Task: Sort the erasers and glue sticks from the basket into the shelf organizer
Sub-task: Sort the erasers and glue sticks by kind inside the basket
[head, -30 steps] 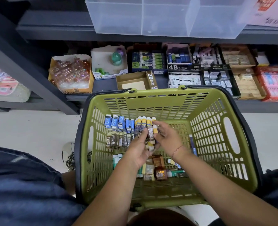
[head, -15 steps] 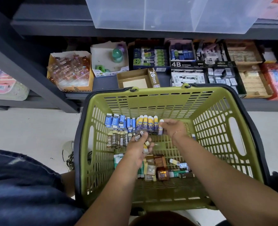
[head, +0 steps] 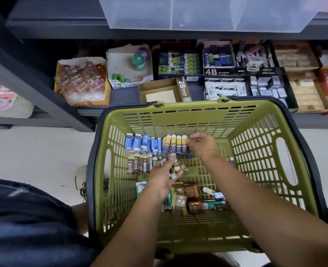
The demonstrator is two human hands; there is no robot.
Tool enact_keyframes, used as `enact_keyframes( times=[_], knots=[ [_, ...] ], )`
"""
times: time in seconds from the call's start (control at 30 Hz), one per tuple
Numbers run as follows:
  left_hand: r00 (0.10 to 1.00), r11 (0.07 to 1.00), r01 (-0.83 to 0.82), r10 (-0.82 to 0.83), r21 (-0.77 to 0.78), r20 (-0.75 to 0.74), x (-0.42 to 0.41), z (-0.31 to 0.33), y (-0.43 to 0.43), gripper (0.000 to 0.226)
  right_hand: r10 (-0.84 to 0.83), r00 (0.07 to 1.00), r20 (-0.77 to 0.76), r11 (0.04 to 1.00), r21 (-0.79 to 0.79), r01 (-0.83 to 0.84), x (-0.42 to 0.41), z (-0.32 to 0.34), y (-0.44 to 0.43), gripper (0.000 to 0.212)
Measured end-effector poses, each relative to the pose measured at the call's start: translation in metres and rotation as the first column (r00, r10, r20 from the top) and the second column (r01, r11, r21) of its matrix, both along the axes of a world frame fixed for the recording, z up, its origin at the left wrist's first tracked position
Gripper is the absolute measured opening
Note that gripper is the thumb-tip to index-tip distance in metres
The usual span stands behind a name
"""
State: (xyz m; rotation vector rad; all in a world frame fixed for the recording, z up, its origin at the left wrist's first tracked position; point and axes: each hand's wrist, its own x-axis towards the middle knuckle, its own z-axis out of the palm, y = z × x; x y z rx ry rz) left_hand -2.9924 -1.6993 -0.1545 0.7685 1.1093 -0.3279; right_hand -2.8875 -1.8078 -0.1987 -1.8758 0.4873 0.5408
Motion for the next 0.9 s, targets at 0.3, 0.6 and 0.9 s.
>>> enact_keyframes(
  times=[0.3, 0.6, 0.9],
  knots=[
    [0.996, 0.994, 0.080, -0.082, 0.080, 0.020, -0.002, 0.008, -0.006, 0.076, 0.542, 0.826, -0.156, 0.840, 0.143, -0.524, -0.027, 0.041, -0.003, 0.023],
    [0.965, 0.997, -0.024, 0.003, -0.077, -0.263, -0.016, -0.002, 0.009, 0.013, 0.357, 0.919, -0.168, 0.926, 0.194, -0.325, -0.037, 0.049, 0.015, 0.012],
    [0.889, 0.980, -0.157, 0.085, -0.124, -0.450, -0.030, -0.016, 0.015, 0.026, 0.463, 0.868, -0.180, 0.886, 0.088, -0.454, -0.063, 0.029, 0.083, 0.021]
  ],
)
